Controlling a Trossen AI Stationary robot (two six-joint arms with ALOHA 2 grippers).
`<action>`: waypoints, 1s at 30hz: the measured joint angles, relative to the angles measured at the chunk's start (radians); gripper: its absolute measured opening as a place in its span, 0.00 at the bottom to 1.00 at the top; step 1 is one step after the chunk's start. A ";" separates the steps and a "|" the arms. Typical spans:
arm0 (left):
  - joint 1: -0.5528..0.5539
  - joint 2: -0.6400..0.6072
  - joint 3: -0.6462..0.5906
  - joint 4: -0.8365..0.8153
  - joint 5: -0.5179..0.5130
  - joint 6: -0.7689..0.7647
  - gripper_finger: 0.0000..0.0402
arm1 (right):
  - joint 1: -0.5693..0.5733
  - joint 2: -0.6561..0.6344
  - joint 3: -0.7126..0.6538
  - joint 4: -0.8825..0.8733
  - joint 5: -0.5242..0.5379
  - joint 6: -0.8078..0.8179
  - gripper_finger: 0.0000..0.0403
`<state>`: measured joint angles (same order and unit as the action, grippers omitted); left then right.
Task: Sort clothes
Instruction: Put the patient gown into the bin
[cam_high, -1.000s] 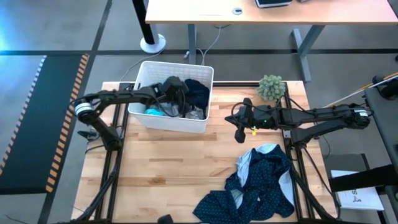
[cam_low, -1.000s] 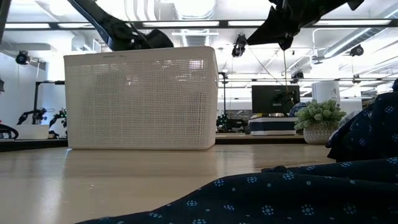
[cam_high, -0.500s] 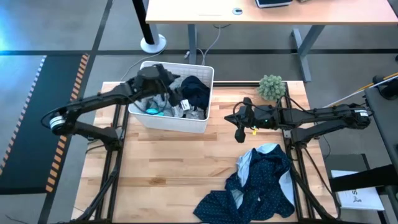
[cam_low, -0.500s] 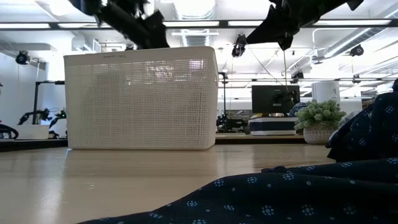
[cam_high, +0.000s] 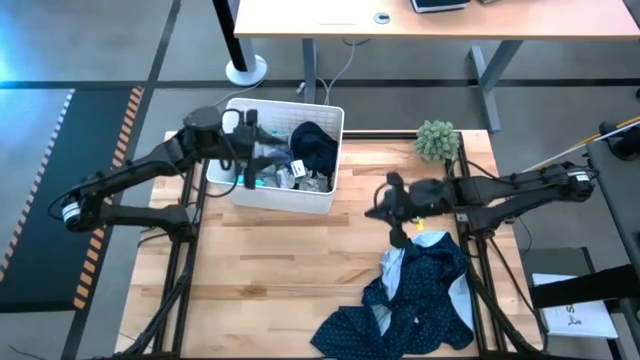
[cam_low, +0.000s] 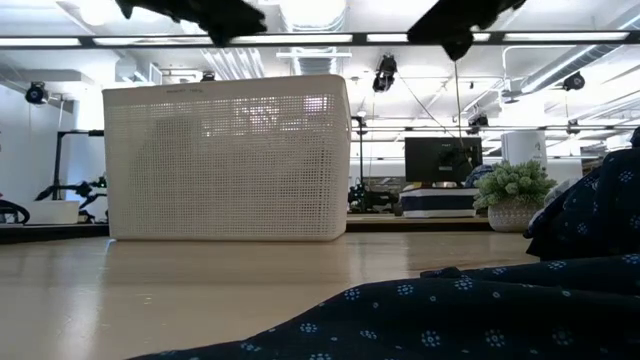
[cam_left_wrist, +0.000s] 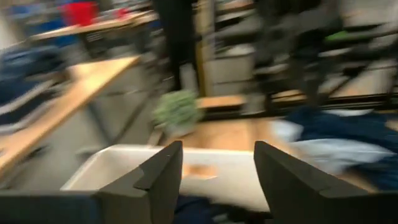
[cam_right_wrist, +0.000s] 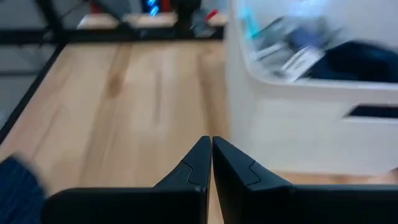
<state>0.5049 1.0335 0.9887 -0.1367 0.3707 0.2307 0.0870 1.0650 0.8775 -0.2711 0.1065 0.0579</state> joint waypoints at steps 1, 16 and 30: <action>0.000 -0.004 -0.002 0.001 0.057 -0.001 0.44 | 0.024 0.004 0.010 -0.030 -0.001 0.016 0.00; -0.011 -0.039 -0.238 0.134 0.219 -0.001 0.02 | 0.420 0.236 0.140 -0.255 -0.010 0.565 0.18; -0.017 -0.079 -0.456 0.612 0.275 -0.234 0.01 | 0.677 0.676 0.420 -0.331 -0.055 0.766 0.44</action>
<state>0.4876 0.9547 0.5324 0.4748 0.6460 -0.0029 0.7641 1.7413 1.2973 -0.6021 0.0518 0.8236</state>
